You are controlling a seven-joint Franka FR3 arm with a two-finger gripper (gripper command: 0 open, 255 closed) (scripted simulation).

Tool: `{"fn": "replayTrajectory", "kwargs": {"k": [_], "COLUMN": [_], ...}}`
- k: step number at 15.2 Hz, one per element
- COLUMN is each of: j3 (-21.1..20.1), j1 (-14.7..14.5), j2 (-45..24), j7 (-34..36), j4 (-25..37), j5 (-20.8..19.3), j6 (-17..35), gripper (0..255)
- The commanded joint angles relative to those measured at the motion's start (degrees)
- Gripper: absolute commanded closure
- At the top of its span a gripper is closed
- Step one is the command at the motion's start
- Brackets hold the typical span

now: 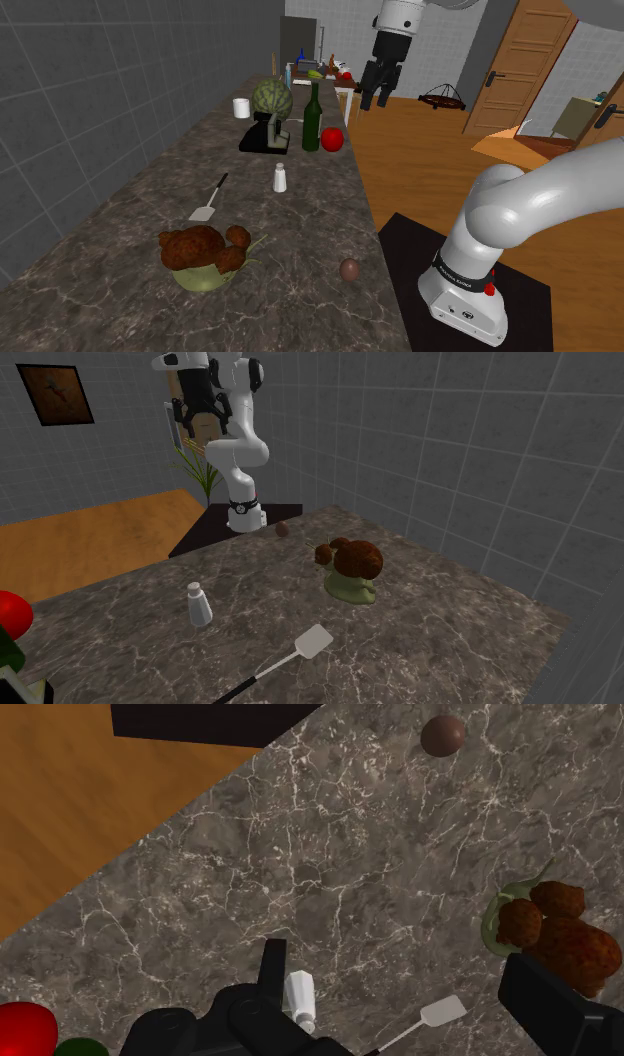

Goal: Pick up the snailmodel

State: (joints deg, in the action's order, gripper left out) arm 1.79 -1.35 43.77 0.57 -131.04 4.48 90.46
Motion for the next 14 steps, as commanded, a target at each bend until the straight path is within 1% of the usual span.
{"fn": "replayTrajectory", "kwargs": {"k": [1, 8, 14], "j3": [0.0, -8.0, -15.2], "j1": [0.0, -2.6, -4.9], "j2": [0.0, -0.9, -5.0], "j7": [0.0, 7.4, 13.7], "j4": [0.0, -7.3, -10.9], "j5": [0.0, 4.3, 7.7], "j6": [0.0, 8.8, 17.1], "gripper": [0, 0, 0]}}
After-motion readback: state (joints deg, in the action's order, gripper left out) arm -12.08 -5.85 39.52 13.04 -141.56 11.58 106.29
